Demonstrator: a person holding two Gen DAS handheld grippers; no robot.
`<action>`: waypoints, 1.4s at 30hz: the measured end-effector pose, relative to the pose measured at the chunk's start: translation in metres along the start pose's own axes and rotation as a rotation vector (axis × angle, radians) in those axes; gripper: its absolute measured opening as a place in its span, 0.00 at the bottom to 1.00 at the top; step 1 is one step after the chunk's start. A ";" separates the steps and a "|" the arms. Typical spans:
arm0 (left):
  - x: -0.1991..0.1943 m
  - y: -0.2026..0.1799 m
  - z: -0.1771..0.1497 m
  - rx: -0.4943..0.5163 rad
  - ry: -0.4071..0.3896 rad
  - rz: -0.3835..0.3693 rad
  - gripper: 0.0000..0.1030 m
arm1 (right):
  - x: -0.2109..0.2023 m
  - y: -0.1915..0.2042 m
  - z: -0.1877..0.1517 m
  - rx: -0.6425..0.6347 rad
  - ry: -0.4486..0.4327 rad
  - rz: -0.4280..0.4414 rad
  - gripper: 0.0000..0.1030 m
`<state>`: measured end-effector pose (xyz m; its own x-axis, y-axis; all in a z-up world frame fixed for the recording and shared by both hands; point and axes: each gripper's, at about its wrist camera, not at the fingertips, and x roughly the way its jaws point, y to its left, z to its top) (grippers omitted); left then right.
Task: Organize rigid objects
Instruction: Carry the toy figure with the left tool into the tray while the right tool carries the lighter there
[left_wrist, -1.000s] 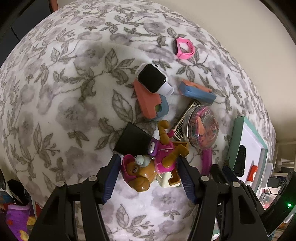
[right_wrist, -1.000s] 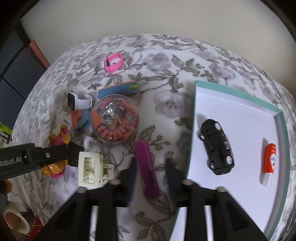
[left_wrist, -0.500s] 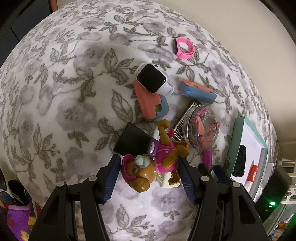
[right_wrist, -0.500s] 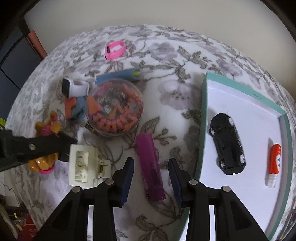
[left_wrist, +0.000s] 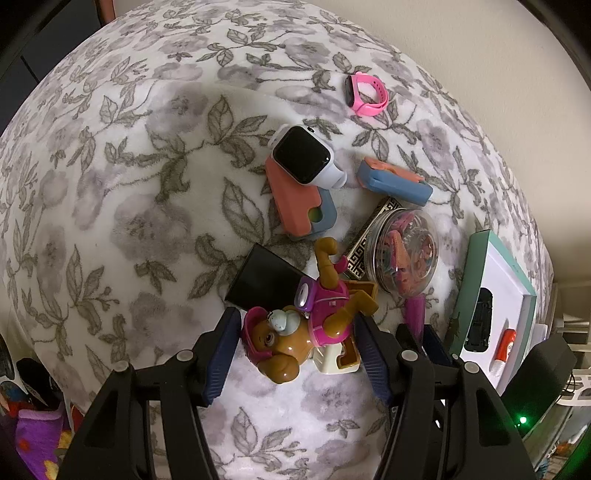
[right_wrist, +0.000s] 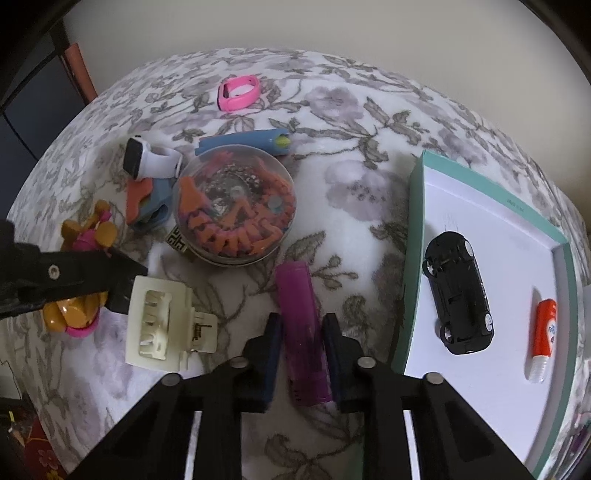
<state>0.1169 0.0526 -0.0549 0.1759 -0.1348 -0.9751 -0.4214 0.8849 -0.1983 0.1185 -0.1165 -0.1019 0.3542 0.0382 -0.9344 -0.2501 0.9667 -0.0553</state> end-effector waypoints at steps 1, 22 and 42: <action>0.000 0.000 0.000 0.001 -0.001 0.001 0.62 | 0.000 0.000 0.000 0.003 0.000 0.003 0.21; -0.035 -0.009 -0.001 0.054 -0.110 -0.031 0.62 | -0.052 -0.040 0.020 0.137 -0.086 0.057 0.20; -0.039 -0.136 -0.078 0.447 -0.086 -0.150 0.62 | -0.121 -0.199 -0.021 0.457 -0.122 -0.118 0.20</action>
<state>0.0982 -0.0970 0.0022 0.2860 -0.2547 -0.9238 0.0345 0.9661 -0.2557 0.1070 -0.3186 0.0145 0.4664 -0.0756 -0.8813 0.2095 0.9774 0.0271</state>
